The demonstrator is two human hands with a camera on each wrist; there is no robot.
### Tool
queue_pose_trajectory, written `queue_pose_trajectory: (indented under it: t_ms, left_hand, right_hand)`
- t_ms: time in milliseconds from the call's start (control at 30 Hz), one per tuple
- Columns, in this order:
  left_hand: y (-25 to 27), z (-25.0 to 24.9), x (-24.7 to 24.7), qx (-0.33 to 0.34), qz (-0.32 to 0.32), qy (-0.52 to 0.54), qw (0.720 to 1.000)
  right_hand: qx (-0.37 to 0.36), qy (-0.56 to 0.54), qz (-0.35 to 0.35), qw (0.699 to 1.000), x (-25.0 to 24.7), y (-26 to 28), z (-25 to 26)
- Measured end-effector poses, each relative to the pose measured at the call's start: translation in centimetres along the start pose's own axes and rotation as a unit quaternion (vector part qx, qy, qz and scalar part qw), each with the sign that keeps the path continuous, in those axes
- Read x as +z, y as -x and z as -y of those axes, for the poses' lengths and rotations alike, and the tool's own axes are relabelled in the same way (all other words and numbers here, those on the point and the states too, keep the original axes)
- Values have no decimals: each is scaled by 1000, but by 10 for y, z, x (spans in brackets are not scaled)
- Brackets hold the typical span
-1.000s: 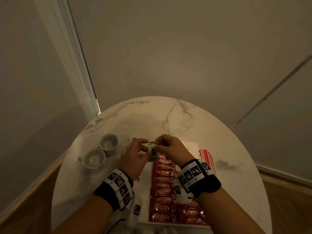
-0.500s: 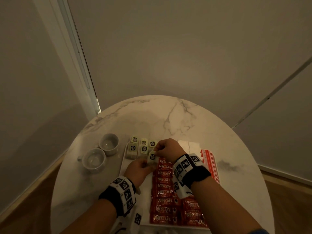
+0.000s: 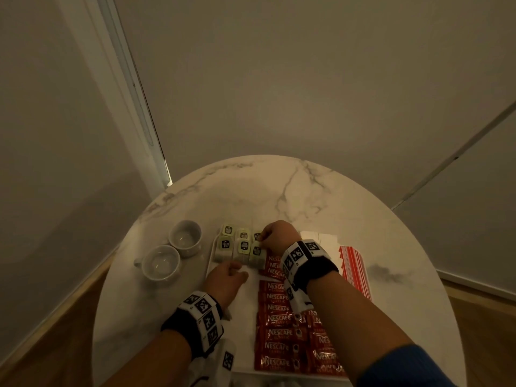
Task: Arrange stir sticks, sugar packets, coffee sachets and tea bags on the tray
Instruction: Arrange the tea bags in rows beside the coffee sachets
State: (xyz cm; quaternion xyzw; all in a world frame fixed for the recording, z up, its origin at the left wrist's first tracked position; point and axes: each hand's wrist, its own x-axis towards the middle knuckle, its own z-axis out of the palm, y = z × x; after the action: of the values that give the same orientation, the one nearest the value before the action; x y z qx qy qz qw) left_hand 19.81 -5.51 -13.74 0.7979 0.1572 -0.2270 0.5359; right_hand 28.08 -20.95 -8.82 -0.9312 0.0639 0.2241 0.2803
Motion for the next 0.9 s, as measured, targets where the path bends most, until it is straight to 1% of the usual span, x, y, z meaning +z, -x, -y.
queue_pose_trajectory:
  t_ms: [233, 433, 533, 633, 767, 900]
  left_hand:
    - [-1, 3, 0, 1, -6, 16, 1000]
    - [0, 6, 5, 13, -10, -6, 1000]
    - [1, 6, 9, 21, 1, -28, 999]
    - [1, 5, 11, 19, 9, -26, 999]
    - [0, 5, 11, 17, 9, -34, 999]
    - [-1, 6, 10, 14, 18, -16, 1000]
  right_hand:
    - [13, -50, 16, 999, -3, -5, -3]
    - [7, -55, 1, 998, -6, -8, -5]
    - [6, -46, 8, 999, -4, -8, -4]
    - [7, -33, 9, 999, -1, -9, -3]
    - [-1, 2, -13, 1000, 2, -10, -2]
    - [-6, 18, -48, 999, 2, -7, -2]
